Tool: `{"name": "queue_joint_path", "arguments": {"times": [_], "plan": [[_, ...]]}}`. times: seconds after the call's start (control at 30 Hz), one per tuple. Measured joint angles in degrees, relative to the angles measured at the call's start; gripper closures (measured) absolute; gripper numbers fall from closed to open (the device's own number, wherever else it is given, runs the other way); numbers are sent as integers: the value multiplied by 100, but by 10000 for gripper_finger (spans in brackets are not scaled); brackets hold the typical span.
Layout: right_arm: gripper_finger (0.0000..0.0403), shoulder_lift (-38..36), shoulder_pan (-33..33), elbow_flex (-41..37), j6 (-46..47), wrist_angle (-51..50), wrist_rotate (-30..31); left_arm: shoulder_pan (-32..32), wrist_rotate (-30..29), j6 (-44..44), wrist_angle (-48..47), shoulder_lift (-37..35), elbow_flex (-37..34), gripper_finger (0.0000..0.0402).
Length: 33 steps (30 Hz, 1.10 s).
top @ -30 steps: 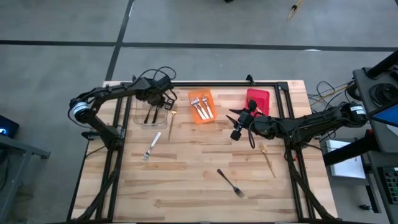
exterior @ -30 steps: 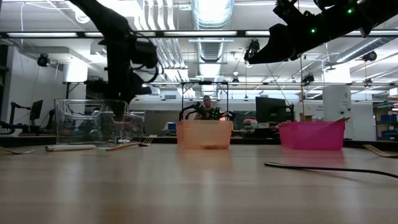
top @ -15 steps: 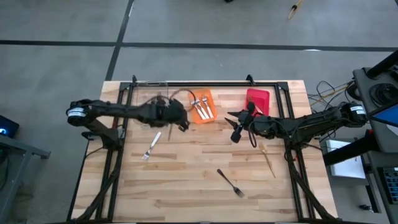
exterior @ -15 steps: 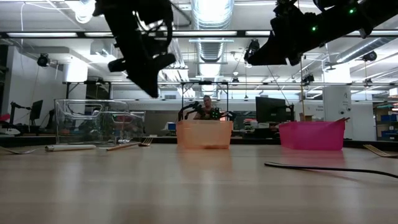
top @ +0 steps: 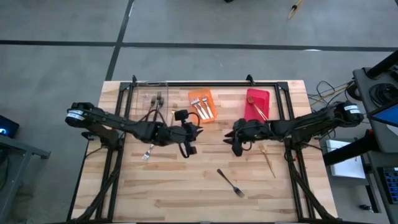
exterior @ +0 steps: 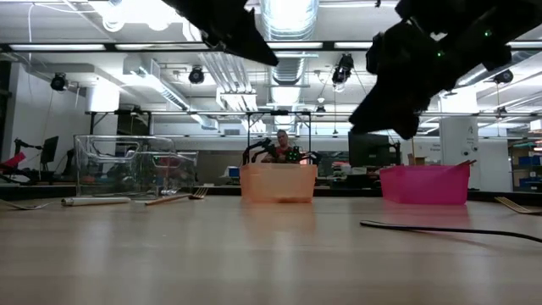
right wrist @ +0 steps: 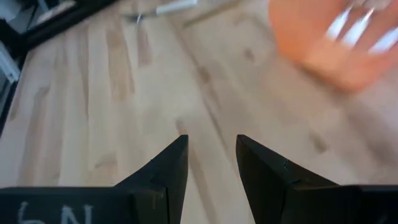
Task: Sort silverware by color (type)
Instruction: Put the right gold fork into the red bin
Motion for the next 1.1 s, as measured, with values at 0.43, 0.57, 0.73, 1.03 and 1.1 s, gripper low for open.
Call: {"name": "queue_joint_path", "arguments": {"times": [0.43, 0.57, 0.73, 1.03, 1.1], "plan": [[278, 1075, 11, 1211, 399, -2607, -237, 19, 2, 529, 936, -223, -835, 375], [278, 1332, 11, 1578, 406, -3511, -237, 19, 2, 530, 953, -519, -958, 375], [278, 1447, 11, 1786, 669, -4436, -268, 19, 2, 449, 945, -857, -1217, 375], [278, 1414, 11, 1740, 1217, -5981, -666, 19, 0, 137, 921, -955, -1529, 375], [278, 1394, 11, 1719, 1275, -6267, -729, 19, -28, 135, 917, -950, -1557, 375]]}}
